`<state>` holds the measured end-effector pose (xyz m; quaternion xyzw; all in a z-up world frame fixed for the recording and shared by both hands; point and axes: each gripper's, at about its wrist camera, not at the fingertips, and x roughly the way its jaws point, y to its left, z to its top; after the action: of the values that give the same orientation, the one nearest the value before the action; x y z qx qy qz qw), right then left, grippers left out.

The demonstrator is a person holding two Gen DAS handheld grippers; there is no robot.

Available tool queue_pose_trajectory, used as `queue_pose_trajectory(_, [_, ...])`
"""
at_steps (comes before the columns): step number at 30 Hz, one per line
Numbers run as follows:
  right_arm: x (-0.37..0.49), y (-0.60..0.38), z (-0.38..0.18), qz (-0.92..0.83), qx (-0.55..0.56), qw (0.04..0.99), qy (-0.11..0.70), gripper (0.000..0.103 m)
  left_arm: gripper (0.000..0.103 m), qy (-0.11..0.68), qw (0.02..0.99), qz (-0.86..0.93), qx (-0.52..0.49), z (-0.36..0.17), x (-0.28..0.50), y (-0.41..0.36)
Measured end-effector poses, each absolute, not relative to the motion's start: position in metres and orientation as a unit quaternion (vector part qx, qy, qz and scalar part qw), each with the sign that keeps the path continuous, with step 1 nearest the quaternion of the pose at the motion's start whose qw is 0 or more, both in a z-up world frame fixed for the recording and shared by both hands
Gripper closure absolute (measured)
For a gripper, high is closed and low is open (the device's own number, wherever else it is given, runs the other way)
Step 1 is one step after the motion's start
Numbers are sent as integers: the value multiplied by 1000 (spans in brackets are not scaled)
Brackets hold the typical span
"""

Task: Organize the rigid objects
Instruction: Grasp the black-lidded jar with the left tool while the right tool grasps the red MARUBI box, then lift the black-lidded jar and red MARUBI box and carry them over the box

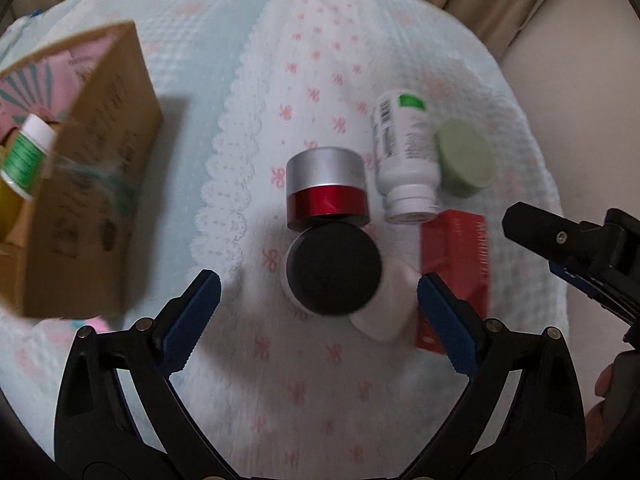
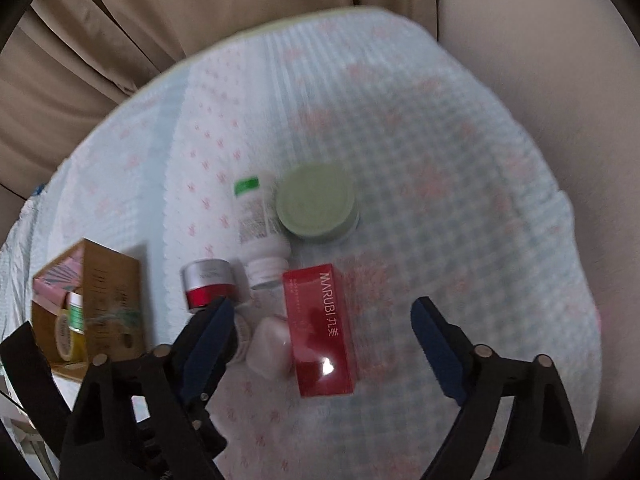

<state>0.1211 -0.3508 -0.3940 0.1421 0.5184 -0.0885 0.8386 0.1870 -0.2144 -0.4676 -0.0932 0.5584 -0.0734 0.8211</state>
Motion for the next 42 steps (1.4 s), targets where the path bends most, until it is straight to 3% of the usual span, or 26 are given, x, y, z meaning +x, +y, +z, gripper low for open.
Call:
queue_pose_trajectory(2, [130,-350,-408,-90,143,831,530,18,5,559,821,-72,-93,-477,191,-216])
queue_pose_trajectory(5, [142,-349,-425,-91,139,819,549,19,16,565,817,-71,-88,-488,194,-219])
queue_pose_trajectory(7, [148,-349,-435,-90,137,812,560,27,17,569,815,-69,-86,-495,198,-221])
queue_pose_trajectory(11, [159,-350,-452,-94,135,799,578,29,17,570,815,-63,-84,-502,204,-223])
queue_pose_trajectory(16, [167,-351,-466,-89,132,784,599,42,27,577,811,-59,-73,-504,210,-228])
queue_pose_trajectory(20, [171,-347,-474,-86,120,776,613,52,46,577,811,-75,-63,-500,209,-235])
queue_pose_trajectory(23, [172,-343,-474,-82,110,780,611,61,46,577,812,-74,-42,-500,209,-240])
queue_pose_trajectory(42, [152,-335,-450,-79,94,811,572,65,46,553,830,-63,-44,-467,199,-219])
